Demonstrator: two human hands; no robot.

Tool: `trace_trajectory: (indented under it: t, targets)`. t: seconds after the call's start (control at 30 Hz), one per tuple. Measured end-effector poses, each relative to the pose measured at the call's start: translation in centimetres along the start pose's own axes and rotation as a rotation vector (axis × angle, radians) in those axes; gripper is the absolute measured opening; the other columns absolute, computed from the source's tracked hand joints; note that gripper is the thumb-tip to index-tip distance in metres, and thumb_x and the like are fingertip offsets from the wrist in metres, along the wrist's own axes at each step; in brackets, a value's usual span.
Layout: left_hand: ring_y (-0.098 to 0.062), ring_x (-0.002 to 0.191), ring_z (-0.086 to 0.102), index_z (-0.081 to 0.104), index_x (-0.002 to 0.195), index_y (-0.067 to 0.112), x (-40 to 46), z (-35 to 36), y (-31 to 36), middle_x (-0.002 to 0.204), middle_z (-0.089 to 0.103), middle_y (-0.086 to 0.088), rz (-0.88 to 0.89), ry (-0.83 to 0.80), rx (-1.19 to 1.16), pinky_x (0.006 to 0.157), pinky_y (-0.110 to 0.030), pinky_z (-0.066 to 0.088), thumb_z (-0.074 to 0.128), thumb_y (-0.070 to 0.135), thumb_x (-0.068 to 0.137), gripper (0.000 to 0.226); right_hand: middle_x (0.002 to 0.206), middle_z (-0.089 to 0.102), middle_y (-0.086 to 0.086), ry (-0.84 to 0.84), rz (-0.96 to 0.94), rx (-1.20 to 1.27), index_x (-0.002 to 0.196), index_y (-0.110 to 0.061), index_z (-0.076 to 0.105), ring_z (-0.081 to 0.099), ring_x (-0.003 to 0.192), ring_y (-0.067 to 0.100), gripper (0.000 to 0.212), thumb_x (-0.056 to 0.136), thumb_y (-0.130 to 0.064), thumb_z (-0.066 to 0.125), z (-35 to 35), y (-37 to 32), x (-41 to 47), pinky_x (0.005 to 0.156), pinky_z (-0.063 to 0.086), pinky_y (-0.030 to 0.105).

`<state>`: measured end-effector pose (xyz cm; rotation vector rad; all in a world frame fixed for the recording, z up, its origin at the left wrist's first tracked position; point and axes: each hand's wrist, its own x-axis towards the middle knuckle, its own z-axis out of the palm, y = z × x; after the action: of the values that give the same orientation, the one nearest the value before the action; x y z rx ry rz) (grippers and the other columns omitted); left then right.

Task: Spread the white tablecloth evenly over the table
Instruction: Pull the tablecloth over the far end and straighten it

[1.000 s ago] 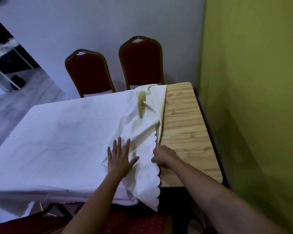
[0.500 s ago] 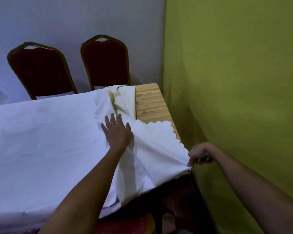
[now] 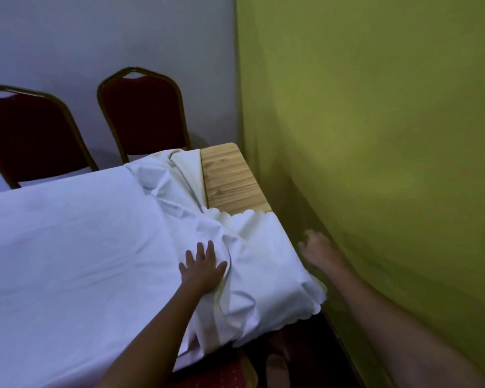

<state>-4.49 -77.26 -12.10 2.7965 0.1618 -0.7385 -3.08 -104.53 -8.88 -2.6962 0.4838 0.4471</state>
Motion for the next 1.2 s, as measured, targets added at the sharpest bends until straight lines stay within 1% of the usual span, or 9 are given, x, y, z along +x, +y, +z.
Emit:
trace_trajectory:
  t: [0.2, 0.27, 0.43, 0.53, 0.77, 0.9, 0.97, 1.07, 1.2]
  targets:
    - [-0.031, 0.148, 0.001, -0.003, 0.152, 0.027, -1.2, -0.5, -0.9, 0.162, -0.006, 0.003, 0.060, -0.070, 0.084, 0.116, -0.053, 0.014, 0.031, 0.055, 0.094, 0.073, 0.158, 0.021, 0.001, -0.187, -0.357, -0.175, 0.150, -0.026, 0.023, 0.025, 0.142, 0.028, 0.061, 0.095, -0.034, 0.048, 2.5, -8.1, 1.3, 0.110, 0.028, 0.047]
    - [-0.029, 0.148, 0.003, -0.001, 0.152, 0.025, -1.8, -0.5, -1.4, 0.162, -0.005, 0.003, 0.083, -0.092, 0.112, 0.115, -0.054, 0.018, 0.030, 0.054, 0.095, 0.071, 0.155, 0.026, 0.003, -0.165, -0.377, -0.238, 0.149, -0.023, 0.025, 0.028, 0.139, 0.028, 0.059, 0.095, -0.034, 0.049, 4.2, -9.3, 1.1, 0.106, 0.031, 0.048]
    - [-0.030, 0.148, 0.004, 0.003, 0.152, 0.022, -2.8, -0.3, -2.5, 0.162, -0.005, 0.000, 0.122, -0.116, 0.213, 0.114, -0.054, 0.019, 0.027, 0.051, 0.097, 0.067, 0.131, 0.049, 0.004, 0.063, -0.311, -0.263, 0.128, -0.017, 0.048, 0.049, 0.121, 0.024, 0.037, 0.094, -0.028, 0.055, 6.2, -9.2, 0.9, 0.093, 0.040, 0.040]
    - [-0.031, 0.149, -0.004, 0.000, 0.152, 0.021, -2.8, 0.0, -2.5, 0.162, -0.008, -0.004, 0.141, -0.108, 0.258, 0.118, -0.053, 0.008, 0.023, 0.052, 0.097, 0.067, 0.121, 0.056, 0.004, 0.135, -0.316, -0.275, 0.114, -0.018, 0.055, 0.058, 0.110, 0.023, 0.021, 0.096, -0.015, 0.045, 6.4, -8.9, 0.8, 0.087, 0.040, 0.038]
    - [-0.024, 0.149, -0.011, -0.007, 0.152, 0.016, -1.2, -2.2, -4.1, 0.161, -0.015, -0.005, 0.124, 0.068, 0.172, 0.120, -0.047, -0.001, 0.019, 0.060, 0.094, 0.077, 0.106, 0.065, 0.003, 0.191, -0.169, -0.150, 0.094, -0.023, 0.056, 0.063, 0.102, 0.023, 0.005, 0.092, -0.028, 0.056, 2.5, -1.7, 1.6, 0.075, 0.041, 0.034]
    - [-0.029, 0.150, -0.005, -0.001, 0.153, 0.017, -0.1, -2.2, -4.1, 0.161, -0.011, -0.010, 0.042, 0.124, 0.022, 0.120, -0.049, 0.004, 0.022, 0.060, 0.094, 0.076, 0.102, 0.068, 0.008, 0.151, 0.022, -0.084, 0.078, -0.024, 0.048, 0.064, 0.097, 0.028, 0.018, 0.090, -0.032, 0.058, 0.5, 3.1, 1.1, 0.079, 0.047, 0.035]
    - [-0.032, 0.149, -0.002, 0.000, 0.152, 0.017, 0.1, -1.9, -3.8, 0.161, -0.009, -0.013, 0.021, 0.119, -0.012, 0.120, -0.050, 0.006, 0.022, 0.061, 0.094, 0.077, 0.111, 0.067, 0.009, 0.112, 0.137, -0.153, 0.090, -0.023, 0.059, 0.063, 0.105, 0.029, 0.009, 0.089, -0.032, 0.058, 0.7, 4.4, 0.2, 0.086, 0.047, 0.035]
    - [-0.032, 0.149, -0.002, -0.004, 0.152, 0.016, 0.4, -1.7, -3.5, 0.161, -0.005, -0.013, 0.034, 0.073, -0.028, 0.119, -0.051, 0.004, 0.022, 0.062, 0.093, 0.079, 0.131, 0.059, 0.012, -0.025, 0.265, -0.323, 0.118, -0.016, 0.063, 0.057, 0.119, 0.031, 0.032, 0.087, -0.023, 0.054, 1.9, 5.9, -0.9, 0.094, 0.047, 0.039]
    - [-0.031, 0.149, 0.001, -0.005, 0.152, 0.016, 0.7, -1.6, -3.8, 0.162, -0.002, -0.009, 0.071, 0.007, -0.049, 0.118, -0.053, 0.005, 0.020, 0.059, 0.095, 0.076, 0.136, 0.056, 0.010, -0.215, 0.271, -0.494, 0.124, -0.015, 0.062, 0.056, 0.122, 0.030, 0.038, 0.086, -0.018, 0.055, 0.4, 4.8, -0.3, 0.090, 0.046, 0.042]
